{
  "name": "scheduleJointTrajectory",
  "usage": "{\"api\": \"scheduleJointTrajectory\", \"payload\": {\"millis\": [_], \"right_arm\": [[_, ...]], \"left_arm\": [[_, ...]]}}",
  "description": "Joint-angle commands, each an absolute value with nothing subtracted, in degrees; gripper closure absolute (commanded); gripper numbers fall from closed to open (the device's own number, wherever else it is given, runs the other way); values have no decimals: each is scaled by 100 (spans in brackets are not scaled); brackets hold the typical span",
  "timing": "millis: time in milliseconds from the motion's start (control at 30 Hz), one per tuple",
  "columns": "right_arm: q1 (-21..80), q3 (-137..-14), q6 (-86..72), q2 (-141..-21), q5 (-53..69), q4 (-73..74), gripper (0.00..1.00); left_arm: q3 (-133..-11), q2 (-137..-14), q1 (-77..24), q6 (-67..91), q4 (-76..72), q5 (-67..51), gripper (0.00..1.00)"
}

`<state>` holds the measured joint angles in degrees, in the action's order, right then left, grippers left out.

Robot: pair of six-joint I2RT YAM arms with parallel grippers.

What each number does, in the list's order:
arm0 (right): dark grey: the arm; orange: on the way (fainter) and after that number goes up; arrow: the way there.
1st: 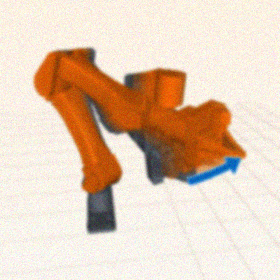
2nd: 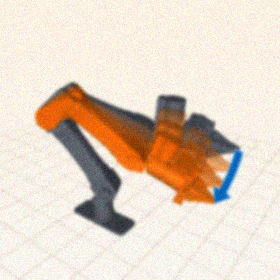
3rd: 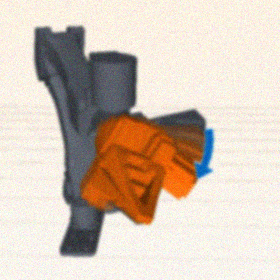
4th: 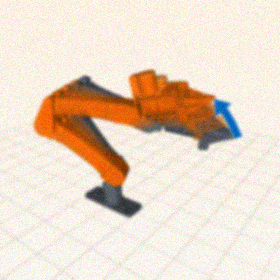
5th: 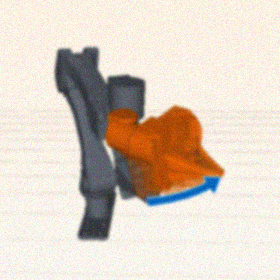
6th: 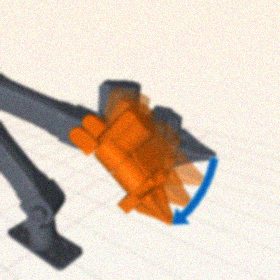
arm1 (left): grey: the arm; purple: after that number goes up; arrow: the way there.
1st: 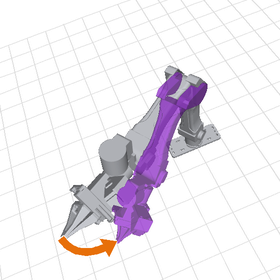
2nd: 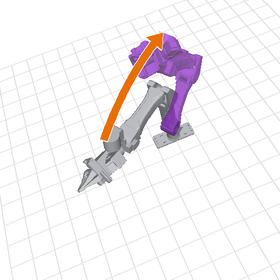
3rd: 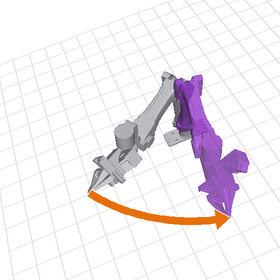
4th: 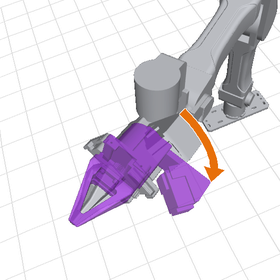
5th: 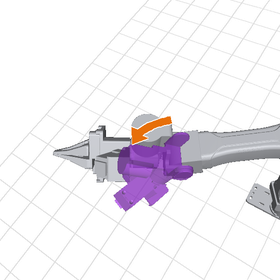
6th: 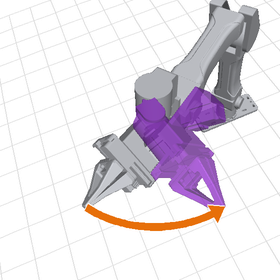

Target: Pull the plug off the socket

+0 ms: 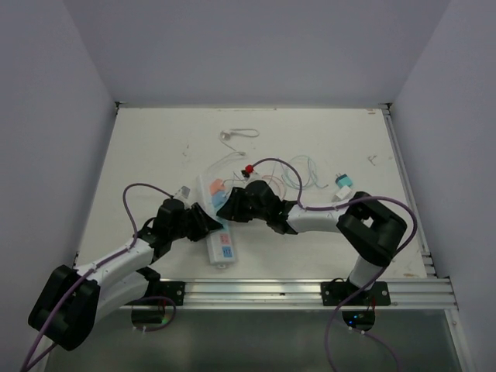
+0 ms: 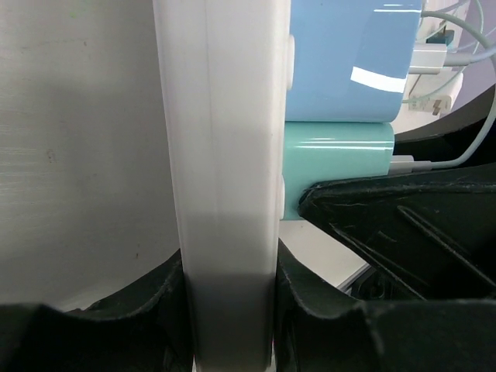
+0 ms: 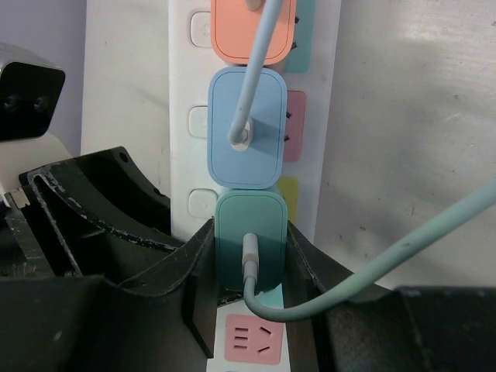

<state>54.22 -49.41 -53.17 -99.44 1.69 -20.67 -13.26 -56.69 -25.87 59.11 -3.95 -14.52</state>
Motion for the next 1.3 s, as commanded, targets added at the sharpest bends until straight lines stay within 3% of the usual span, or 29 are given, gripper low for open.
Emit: {"api": "scheduleJointTrajectory", "payload": {"millis": [0, 433, 867, 1267], "right_arm": [[4966, -4782, -5317, -9369, -18, -2566, 100], [4571, -4395, -5379, -8930, 299, -2654, 100], [2700, -3235, -4879, -7498, 518, -1689, 100], [1679, -2944, -5001, -8085, 1353, -1713, 97]], "left_arm": [[-1239, -5704, -2487, 5862, 580, -563, 100], [-1318, -5634, -2487, 5968, 826, -325, 100], [-1485, -5766, -2487, 5766, 571, -554, 100], [-1556, -5660, -2487, 5572, 396, -791, 100]]}}
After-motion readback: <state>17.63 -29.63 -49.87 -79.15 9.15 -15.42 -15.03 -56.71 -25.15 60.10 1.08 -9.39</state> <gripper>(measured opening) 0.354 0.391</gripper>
